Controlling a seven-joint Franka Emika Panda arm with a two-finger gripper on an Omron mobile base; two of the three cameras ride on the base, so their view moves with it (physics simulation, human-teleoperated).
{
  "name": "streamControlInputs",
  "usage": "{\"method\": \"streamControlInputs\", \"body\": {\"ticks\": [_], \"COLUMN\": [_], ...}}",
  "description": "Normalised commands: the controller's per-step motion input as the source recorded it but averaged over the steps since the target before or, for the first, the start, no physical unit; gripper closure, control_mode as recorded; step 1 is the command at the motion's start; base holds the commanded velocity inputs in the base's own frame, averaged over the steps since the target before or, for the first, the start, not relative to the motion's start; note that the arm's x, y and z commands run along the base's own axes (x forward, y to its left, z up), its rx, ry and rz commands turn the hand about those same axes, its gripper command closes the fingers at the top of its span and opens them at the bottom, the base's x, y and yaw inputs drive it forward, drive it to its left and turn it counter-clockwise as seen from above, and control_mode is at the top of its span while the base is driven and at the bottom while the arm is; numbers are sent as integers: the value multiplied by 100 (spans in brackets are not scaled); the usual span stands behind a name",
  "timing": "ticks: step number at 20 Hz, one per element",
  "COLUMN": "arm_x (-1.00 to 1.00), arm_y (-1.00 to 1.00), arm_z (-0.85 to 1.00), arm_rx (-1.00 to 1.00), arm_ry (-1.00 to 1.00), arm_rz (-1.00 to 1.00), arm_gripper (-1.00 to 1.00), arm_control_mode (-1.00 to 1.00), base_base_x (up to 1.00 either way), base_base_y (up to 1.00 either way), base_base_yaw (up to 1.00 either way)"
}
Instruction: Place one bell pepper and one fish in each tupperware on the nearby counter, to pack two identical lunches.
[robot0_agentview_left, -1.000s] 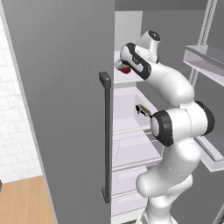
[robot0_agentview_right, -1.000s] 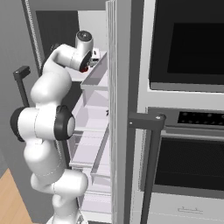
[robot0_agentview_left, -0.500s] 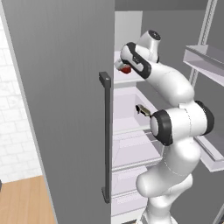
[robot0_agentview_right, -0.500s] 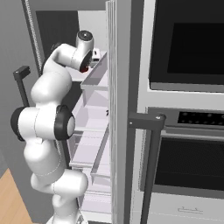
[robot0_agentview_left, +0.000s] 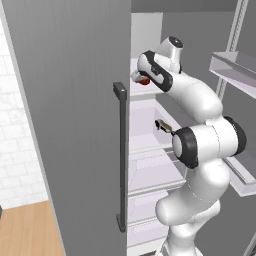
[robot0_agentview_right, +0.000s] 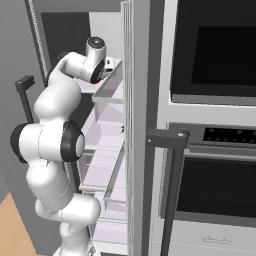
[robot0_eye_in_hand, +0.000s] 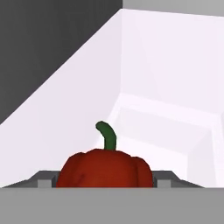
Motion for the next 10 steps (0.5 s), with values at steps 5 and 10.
{"method": "streamControlInputs", "body": {"ticks": [5,10], "arm_x": [-18,-50], "arm_y": [0,-17], "arm_z": [-38,-2], "arm_rx": [0,0], "arm_ry": [-4,-23], "arm_rz": [-1,-13], "arm_gripper": [100,100], "arm_control_mode": [-100,-100], "base_base_x": [0,0], "base_base_y": [0,0], "base_base_yaw": [0,0]}}
